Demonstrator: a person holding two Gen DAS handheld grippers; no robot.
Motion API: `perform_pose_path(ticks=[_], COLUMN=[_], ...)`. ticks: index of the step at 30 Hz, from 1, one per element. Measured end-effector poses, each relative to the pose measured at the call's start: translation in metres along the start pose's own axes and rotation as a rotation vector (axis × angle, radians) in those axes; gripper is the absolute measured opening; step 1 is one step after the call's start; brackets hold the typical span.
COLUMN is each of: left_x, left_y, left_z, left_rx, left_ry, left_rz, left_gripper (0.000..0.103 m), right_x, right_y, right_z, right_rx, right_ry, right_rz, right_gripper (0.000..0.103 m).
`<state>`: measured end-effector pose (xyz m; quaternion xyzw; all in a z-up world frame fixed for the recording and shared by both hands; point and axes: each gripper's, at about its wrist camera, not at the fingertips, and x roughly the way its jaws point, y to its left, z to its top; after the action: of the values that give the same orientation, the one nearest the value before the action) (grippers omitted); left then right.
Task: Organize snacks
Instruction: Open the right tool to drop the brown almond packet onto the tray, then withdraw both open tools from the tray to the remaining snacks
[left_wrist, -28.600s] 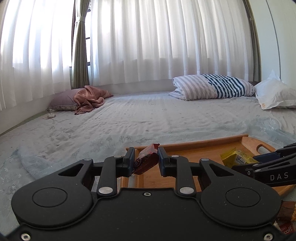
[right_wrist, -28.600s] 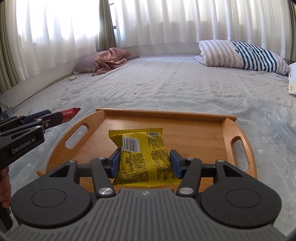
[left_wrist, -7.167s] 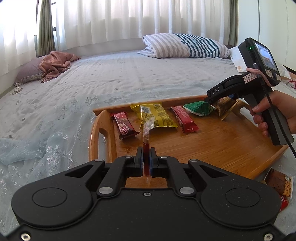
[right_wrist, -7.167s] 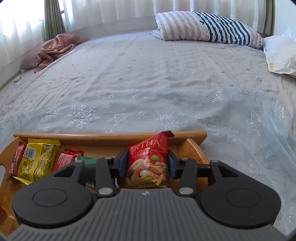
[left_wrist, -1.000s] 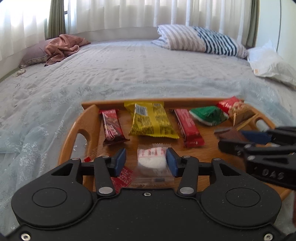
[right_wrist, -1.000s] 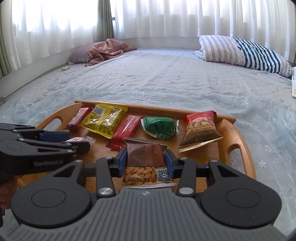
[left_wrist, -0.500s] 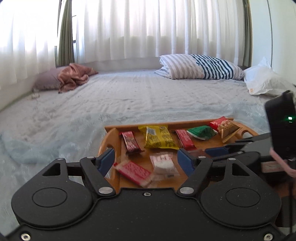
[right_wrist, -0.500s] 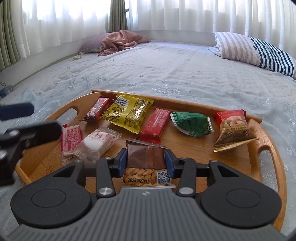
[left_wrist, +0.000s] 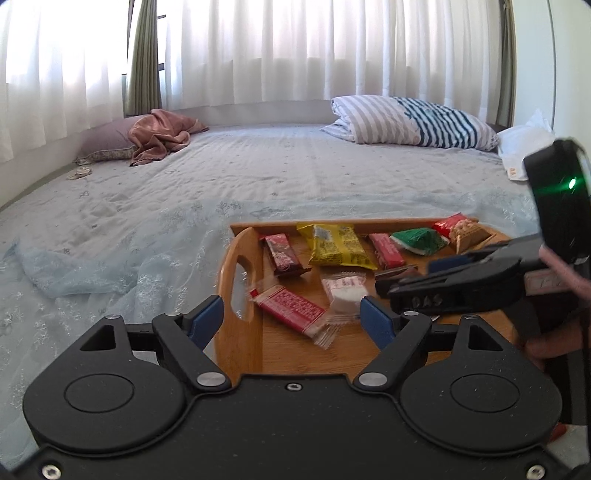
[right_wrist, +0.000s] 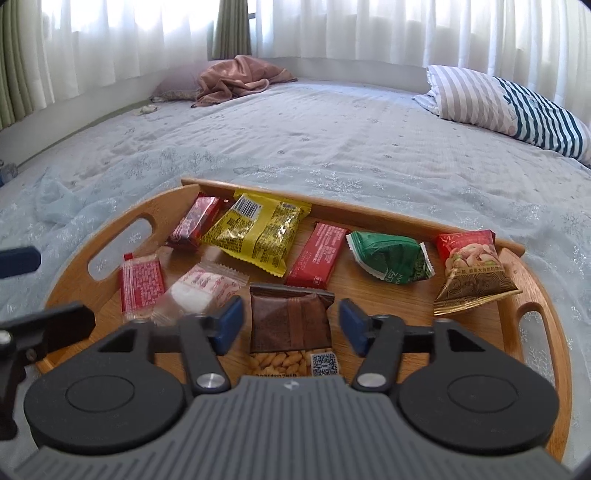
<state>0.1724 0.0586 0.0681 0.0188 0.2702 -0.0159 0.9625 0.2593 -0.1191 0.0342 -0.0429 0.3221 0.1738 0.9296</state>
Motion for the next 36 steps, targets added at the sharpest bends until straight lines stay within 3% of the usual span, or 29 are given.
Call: perform_pose_path(ticks=[2, 6, 19, 36], left_x=[-0.001, -0.007, -0.036, -0.074], left_y=[0.001, 0.004, -0.009, -0.035], left_z=[-0.002, -0.003, 0.000, -0.012], left_rx=[0.009, -0.014, -0.016, 0.054], left_ry=[0.008, 0.018, 0.010, -0.010], left_rz=[0.010, -0.005, -0.086, -0.127], left_gripper=[0.080, 0.080, 0.101, 0.103], right_x=[-0.007, -0.023, -0.085, -0.146], right_y=[-0.002, -0.006, -0.024, -0.037], right_z=[0.001, 0.003, -0.007, -0.072], right_rx=[0.020, 0.046, 0.077, 0.105], right_ry=[-0.021, -0.059, -0.120, -0.099], right_rz=[-0.004, -0.012, -0.076, -0.135], right_gripper=[0.094, 0.103, 0.103, 0.103])
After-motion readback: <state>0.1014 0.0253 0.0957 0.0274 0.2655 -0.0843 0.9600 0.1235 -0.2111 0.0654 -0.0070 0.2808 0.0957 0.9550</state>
